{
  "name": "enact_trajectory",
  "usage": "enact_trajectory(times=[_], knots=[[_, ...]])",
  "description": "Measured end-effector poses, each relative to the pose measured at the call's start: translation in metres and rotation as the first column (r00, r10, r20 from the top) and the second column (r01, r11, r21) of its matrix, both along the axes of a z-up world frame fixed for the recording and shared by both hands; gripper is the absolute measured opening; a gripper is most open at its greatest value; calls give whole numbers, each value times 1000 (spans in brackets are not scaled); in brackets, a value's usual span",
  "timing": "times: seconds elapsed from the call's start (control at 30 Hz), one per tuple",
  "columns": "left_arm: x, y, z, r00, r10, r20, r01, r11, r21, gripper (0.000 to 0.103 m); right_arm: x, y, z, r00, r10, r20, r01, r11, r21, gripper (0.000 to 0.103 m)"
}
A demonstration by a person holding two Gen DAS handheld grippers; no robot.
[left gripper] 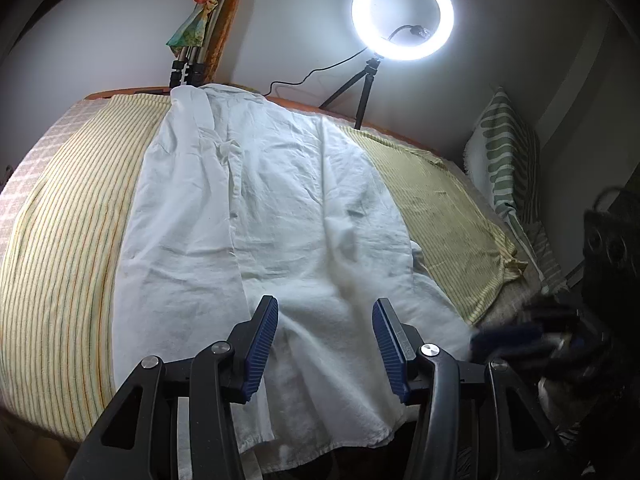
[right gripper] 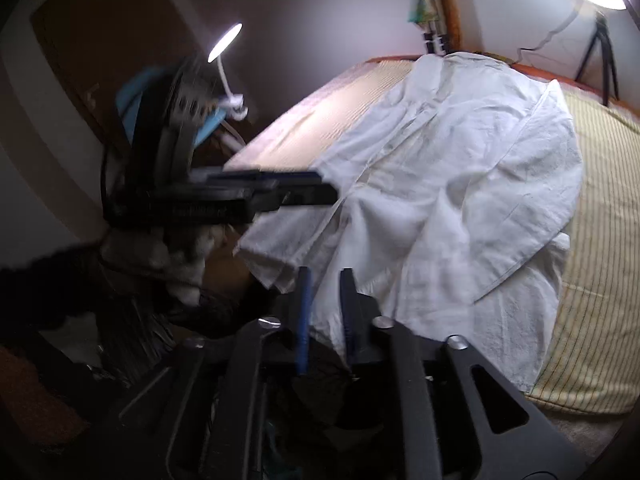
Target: Fold small clothes
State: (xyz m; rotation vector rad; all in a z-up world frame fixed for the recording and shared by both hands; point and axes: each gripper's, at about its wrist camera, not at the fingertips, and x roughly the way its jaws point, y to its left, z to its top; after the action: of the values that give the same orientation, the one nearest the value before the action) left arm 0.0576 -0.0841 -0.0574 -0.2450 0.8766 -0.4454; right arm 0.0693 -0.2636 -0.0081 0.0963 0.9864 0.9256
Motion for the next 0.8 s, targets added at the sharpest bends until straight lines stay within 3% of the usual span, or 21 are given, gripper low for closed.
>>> enact_trajectory(times=[0.03, 0.07, 0.13, 0.23, 0.33, 0.43, 0.5, 0.63, 0.7, 0.73, 0.8], knots=[[-1, -2, 1, 1000, -5, 2, 5, 1000, -1, 50, 5, -10, 2, 999, -32, -11, 32, 999, 30, 57], [-3, -4, 2, 1000, -10, 6, 10, 1000, -3, 50, 15, -26, 4, 996, -89, -26, 90, 993, 72, 62], [-8, -11, 3, 999, -37, 15, 37, 999, -4, 53, 34, -50, 2, 978, -197, -66, 202, 975, 90, 62], [-17, -31, 2, 995, -91, 26, 91, 996, 18, 58, 66, -76, -17, 925, -360, -123, 366, 930, 23, 61], [-27, -64, -5, 984, -172, 57, 164, 979, 123, 61, 103, -97, -48, 853, -483, -196, 484, 874, -47, 59], [-36, -93, -15, 967, -247, 65, 228, 949, 219, 61, 132, -104, -72, 805, -521, -283, 529, 847, -53, 57], [-39, -107, -22, 957, -284, 56, 261, 929, 261, 61, 145, -100, -80, 792, -529, -305, 535, 842, -71, 53], [-39, -119, -36, 953, -299, 50, 263, 898, 352, 65, 158, -85, -87, 807, -528, -264, 502, 849, -166, 15], [-35, -118, -42, 958, -285, 32, 255, 897, 362, 64, 162, -82, -89, 809, -532, -251, 499, 846, -187, 9], [-32, -116, -45, 961, -274, 19, 250, 901, 355, 62, 161, -82, -86, 813, -531, -239, 495, 847, -196, 7], [-27, -107, -47, 969, -246, -4, 235, 919, 317, 38, 163, -80, -84, 825, -527, -205, 488, 846, -215, 5]])
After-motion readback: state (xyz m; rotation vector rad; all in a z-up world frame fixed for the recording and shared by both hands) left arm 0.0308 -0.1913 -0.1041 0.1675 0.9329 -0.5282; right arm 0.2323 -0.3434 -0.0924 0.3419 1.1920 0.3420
